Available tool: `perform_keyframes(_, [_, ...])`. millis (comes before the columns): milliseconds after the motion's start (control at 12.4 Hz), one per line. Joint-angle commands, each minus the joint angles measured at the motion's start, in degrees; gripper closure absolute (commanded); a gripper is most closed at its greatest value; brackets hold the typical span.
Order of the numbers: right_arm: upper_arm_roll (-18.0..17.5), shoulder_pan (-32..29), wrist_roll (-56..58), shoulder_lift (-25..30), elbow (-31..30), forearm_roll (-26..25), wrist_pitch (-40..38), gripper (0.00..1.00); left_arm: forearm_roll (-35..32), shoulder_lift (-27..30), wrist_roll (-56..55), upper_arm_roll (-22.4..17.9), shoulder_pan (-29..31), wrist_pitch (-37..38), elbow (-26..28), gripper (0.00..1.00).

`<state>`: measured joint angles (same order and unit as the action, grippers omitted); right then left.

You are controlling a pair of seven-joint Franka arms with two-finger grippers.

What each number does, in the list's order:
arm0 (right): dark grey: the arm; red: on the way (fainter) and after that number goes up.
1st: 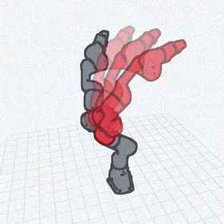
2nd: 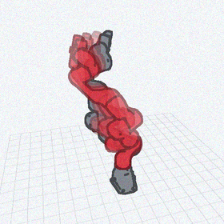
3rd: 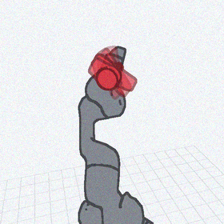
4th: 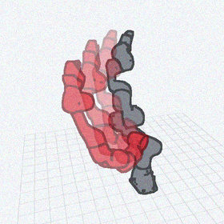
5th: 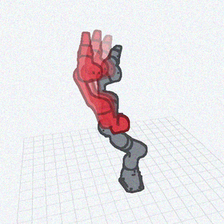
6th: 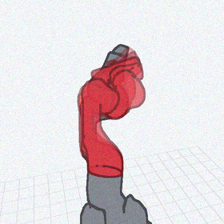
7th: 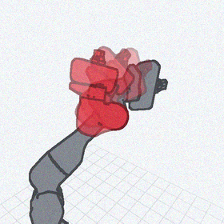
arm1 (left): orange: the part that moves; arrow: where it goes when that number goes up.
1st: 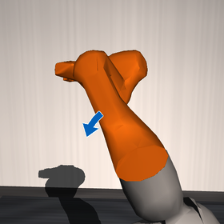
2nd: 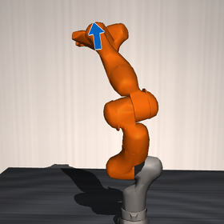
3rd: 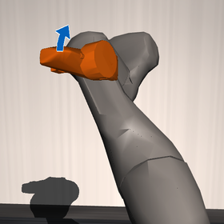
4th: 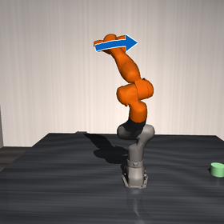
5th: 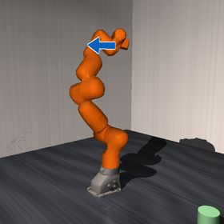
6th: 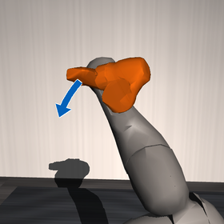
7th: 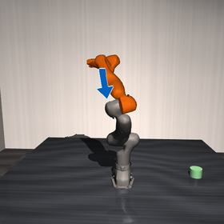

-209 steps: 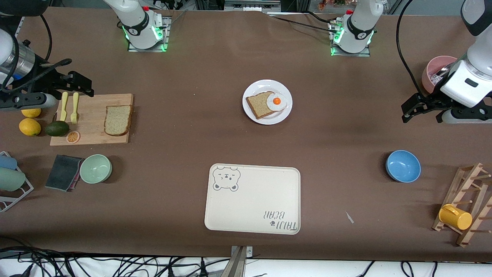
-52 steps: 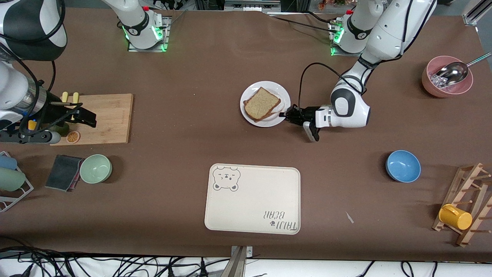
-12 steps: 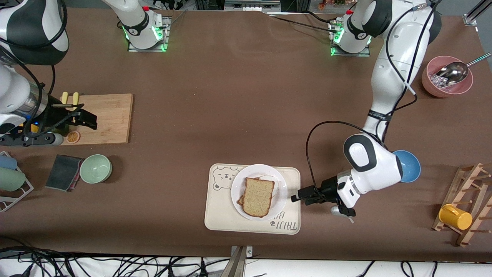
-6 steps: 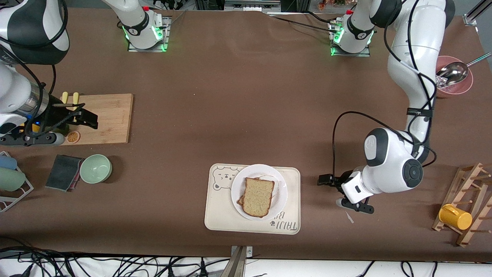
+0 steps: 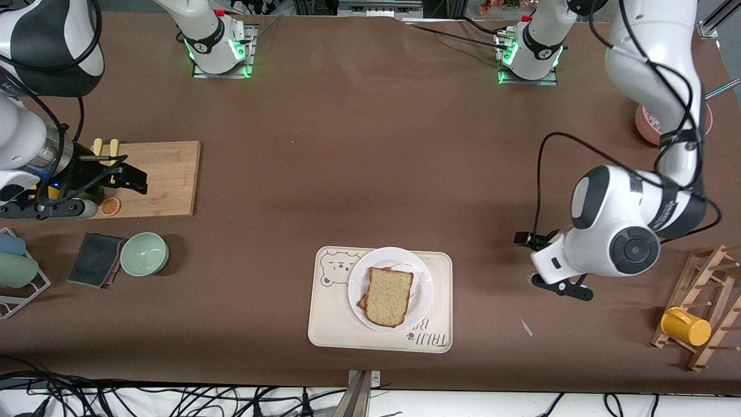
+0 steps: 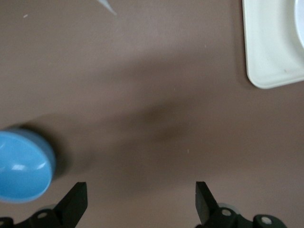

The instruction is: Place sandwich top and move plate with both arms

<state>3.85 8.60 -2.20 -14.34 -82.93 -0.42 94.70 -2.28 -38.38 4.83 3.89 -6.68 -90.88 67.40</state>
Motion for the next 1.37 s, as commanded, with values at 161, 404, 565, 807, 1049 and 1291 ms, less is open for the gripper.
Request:
perform_keyframes(161, [0.11, -0.08, 0.97, 1.24, -0.57, 0.95, -0.48, 0.0, -1.94, 21.21, -2.8, -0.02, -0.09, 4.05, 13.16, 0.0])
perform_keyframes(404, [0.11, -0.08, 0.97, 1.33, -0.57, 0.86, -0.39, 0.0, -1.6, 30.35, -3.25, -0.02, 0.53, -1.37, 22.38, 0.0])
perform_keyframes(565, [0.2, -0.08, 0.97, 1.42, -0.48, 0.95, -0.39, 0.0, -1.15, 35.9, -3.25, 0.24, 1.67, -11.12, 32.66, 0.0])
perform_keyframes(807, [0.02, -0.08, 0.97, 1.51, -0.39, 0.95, -0.3, 0.0, -0.45, 37.15, -2.81, 0.33, 3.68, -12.65, 32.97, 0.0])
perform_keyframes(1049, [0.02, -0.08, 0.97, 1.51, -0.39, 0.95, -0.21, 0.0, 0.25, 37.07, -3.42, -0.28, 4.39, -10.65, 28.68, 0.0])
perform_keyframes(1291, [-0.07, -0.08, 0.97, 1.51, -0.31, 0.95, -0.12, 0.0, 3.14, 37.33, -3.51, -1.86, 4.48, -7.21, 26.46, 0.0])
